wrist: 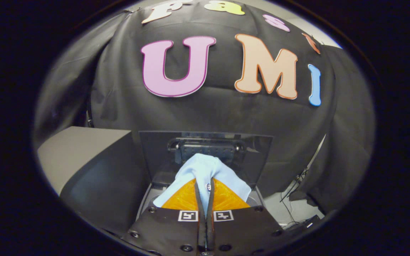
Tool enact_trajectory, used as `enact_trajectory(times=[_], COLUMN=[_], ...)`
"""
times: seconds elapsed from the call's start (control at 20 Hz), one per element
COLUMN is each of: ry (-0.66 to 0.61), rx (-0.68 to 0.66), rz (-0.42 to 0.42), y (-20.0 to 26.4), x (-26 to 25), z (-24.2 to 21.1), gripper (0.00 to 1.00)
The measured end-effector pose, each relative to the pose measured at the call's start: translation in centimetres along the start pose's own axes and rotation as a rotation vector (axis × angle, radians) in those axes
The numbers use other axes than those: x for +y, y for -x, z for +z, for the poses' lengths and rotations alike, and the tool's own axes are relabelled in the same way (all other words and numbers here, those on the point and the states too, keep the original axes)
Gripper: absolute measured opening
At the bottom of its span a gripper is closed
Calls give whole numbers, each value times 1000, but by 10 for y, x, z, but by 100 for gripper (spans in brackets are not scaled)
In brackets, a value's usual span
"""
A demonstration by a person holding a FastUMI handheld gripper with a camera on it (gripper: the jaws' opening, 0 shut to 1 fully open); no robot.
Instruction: Put the clothes into the washing machine and then close the washing machine lid.
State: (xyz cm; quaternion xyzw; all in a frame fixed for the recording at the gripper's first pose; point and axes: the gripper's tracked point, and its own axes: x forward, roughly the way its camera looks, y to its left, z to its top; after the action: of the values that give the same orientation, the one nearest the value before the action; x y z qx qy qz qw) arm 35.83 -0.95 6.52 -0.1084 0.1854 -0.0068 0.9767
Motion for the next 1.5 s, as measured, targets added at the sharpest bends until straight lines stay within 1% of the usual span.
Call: enact_trajectory(times=[0.1,0.15,0.25,0.4,0.45,0.6,0.7,0.75,0.9,1.0,1.05,1.2,1.4,1.5], ry=[4,8,7,20,29,81,112,118,110,100,102,121,70,36], rx=[39,46,64,88,93,91,100,110,140,134,134,120,78,57], rz=[-7,-13,-27,-37,-33,-37,-33,-29,-6,13,23,0,-16,9], y=[-8,-15,-21,-25,-26,-25,-26,-26,-26,-24,-24,-22,-19,-19], x=[0,1,-1,-2,-2,-3,2,4,12,18,22,18,17,22], z=[-20,-29,-41,-51,-54,-55,-61,-65,-76,-73,-74,-68,-54,-45], gripper=[1,6,6,6,12,12,16,18,19,32,30,53,83,98])
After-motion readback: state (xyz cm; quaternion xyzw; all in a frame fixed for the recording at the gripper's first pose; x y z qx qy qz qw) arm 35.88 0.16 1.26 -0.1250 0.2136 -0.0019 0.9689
